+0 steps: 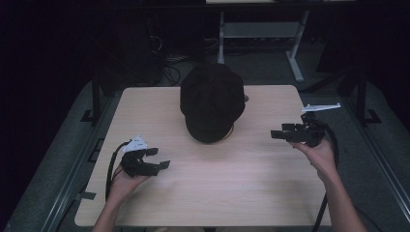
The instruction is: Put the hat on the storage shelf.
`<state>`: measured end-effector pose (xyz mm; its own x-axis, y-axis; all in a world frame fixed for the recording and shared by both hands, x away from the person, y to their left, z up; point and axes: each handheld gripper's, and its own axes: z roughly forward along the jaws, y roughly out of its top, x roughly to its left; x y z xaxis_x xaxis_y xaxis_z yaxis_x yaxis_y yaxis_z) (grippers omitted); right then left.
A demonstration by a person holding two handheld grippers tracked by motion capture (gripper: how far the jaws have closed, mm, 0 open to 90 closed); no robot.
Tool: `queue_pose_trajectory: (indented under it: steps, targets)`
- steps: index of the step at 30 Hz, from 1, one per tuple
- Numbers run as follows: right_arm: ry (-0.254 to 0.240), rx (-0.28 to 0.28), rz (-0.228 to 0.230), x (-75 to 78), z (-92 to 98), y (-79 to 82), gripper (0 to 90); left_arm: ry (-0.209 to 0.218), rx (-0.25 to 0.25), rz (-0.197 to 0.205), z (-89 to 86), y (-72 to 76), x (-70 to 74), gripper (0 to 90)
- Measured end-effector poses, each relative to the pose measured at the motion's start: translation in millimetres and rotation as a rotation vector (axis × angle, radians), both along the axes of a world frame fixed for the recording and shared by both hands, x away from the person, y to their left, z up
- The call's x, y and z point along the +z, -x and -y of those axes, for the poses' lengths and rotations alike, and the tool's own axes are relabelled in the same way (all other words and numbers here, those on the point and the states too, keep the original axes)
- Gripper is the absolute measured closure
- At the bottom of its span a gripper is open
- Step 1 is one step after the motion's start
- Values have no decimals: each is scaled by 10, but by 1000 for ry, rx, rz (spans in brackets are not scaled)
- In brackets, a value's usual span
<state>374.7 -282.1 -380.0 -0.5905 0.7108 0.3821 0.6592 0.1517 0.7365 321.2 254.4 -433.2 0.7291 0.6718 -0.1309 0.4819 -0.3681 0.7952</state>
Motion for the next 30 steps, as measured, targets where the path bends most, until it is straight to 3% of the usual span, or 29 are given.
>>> queue_pose_trajectory:
  steps: [30]
  targets:
    - [-44, -38, -29, -504, 233, 455, 202, -11, -4, -10, 30, 11, -25, 234]
